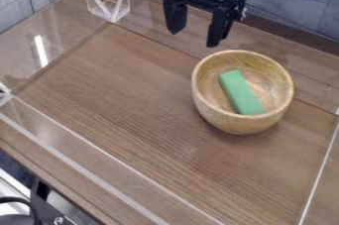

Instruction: Move green stick from inside the wooden bowl to the table next to it

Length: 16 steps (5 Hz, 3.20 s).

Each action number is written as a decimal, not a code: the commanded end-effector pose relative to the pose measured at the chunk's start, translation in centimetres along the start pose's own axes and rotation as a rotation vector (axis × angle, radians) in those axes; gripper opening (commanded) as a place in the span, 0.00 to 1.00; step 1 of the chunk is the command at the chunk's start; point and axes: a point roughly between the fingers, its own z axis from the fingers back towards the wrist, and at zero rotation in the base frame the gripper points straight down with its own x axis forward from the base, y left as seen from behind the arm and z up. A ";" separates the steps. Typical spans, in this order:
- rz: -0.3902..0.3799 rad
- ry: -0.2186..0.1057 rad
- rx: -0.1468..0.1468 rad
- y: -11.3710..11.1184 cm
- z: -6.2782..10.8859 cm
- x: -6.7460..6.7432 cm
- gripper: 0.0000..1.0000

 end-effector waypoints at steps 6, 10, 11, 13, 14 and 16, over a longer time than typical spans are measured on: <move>0.264 -0.045 -0.111 -6.5 -7.2 4.0 1.00; 0.445 -0.076 -0.112 -7.1 -7.7 5.2 1.00; 0.457 -0.082 -0.108 -7.1 -8.8 5.8 1.00; 0.335 -0.080 -0.094 -7.4 -11.2 5.4 1.00; 0.367 -0.078 -0.088 -6.7 -12.6 5.5 1.00; 0.370 -0.066 -0.068 -4.6 -14.1 5.6 1.00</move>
